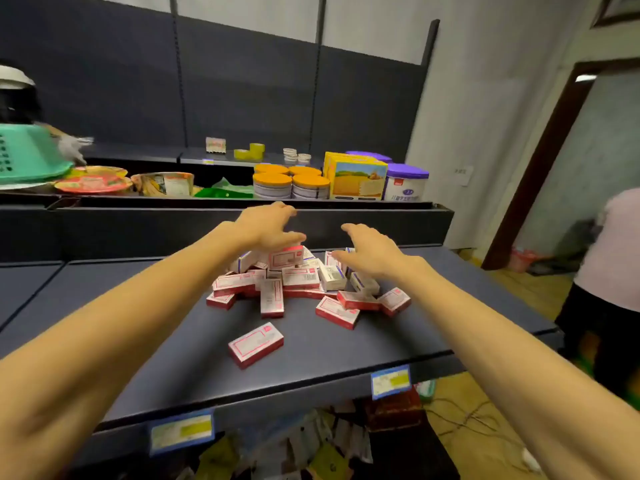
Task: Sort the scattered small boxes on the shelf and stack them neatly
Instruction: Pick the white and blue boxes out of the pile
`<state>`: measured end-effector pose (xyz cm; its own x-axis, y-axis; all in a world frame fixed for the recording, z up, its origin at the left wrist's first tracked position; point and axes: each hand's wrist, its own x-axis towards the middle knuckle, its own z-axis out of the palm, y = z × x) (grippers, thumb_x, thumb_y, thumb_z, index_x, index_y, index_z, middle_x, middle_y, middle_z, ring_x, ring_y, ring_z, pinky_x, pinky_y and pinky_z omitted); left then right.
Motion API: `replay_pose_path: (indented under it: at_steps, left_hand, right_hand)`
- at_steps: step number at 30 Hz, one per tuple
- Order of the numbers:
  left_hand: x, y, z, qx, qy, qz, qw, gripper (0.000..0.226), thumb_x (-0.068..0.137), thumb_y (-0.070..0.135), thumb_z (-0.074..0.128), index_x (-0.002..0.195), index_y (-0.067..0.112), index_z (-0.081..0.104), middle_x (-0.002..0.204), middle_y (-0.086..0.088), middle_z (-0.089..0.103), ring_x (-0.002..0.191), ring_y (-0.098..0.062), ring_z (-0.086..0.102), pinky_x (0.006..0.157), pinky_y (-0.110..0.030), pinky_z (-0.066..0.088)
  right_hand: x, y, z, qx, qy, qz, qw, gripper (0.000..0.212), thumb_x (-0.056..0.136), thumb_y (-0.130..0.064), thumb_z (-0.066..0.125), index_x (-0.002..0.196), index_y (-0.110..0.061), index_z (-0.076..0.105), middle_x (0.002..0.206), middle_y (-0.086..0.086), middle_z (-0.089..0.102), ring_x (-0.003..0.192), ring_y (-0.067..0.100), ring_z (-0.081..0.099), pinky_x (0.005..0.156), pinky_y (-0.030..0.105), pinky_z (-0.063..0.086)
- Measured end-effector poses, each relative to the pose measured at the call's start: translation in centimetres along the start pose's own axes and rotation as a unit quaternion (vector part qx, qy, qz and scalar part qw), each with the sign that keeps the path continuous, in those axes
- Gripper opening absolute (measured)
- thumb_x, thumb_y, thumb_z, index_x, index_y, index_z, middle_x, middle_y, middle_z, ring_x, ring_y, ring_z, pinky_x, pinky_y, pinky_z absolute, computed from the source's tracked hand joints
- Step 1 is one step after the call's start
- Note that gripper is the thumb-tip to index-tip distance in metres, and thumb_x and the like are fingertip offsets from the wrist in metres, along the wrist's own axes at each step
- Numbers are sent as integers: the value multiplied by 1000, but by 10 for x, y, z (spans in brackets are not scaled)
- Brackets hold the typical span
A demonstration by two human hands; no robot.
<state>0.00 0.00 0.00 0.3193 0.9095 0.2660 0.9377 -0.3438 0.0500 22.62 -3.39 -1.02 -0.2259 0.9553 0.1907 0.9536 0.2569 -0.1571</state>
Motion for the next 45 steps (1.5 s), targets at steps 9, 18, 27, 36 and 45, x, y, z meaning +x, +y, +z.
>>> replay_pose_path:
  at_steps: [9, 18, 27, 36, 45]
  left_hand:
    - [27, -21, 18, -42, -65, 33, 996, 47, 91, 61, 51, 119, 27, 68, 110, 6, 71, 97, -18, 66, 82, -40, 55]
    - [23, -24, 36, -87, -9, 15, 996, 42, 95, 55, 56, 128, 31, 61, 119, 8, 71, 101, -11, 68, 86, -37, 58]
    - [22, -30, 32, -171, -11, -76, 982, 36, 92, 48, 65, 119, 25, 69, 106, 11, 74, 94, -4, 69, 88, -38, 60]
    - [-4, -18, 29, -222, 62, -78, 970, 36, 87, 38, 74, 120, 25, 70, 109, 13, 72, 99, -3, 68, 89, -28, 58]
    - [-21, -11, 25, -212, 131, -69, 966, 38, 85, 29, 79, 120, 19, 70, 115, 8, 72, 104, -4, 69, 91, -27, 59]
  right_hand:
    - [26, -11, 24, -34, -20, -168, 985, 65, 87, -68, 55, 138, -27, 55, 115, -9, 70, 104, 14, 63, 96, 36, 46]
    - [71, 10, 53, 163, -46, -180, 969, 54, 84, -68, 59, 124, -32, 62, 109, -15, 70, 98, 4, 65, 87, 35, 56]
    - [93, -1, 62, 247, -65, -208, 944, 66, 73, -66, 72, 125, -27, 63, 107, -12, 72, 94, 5, 67, 84, 37, 59]
    - [92, -2, 65, 291, -58, -190, 936, 71, 81, -40, 80, 142, -20, 50, 93, -7, 77, 94, 9, 69, 96, 41, 52]
    - [88, 9, 62, 265, -39, -226, 937, 43, 89, -41, 72, 127, -20, 67, 97, -6, 73, 89, 9, 66, 83, 35, 57]
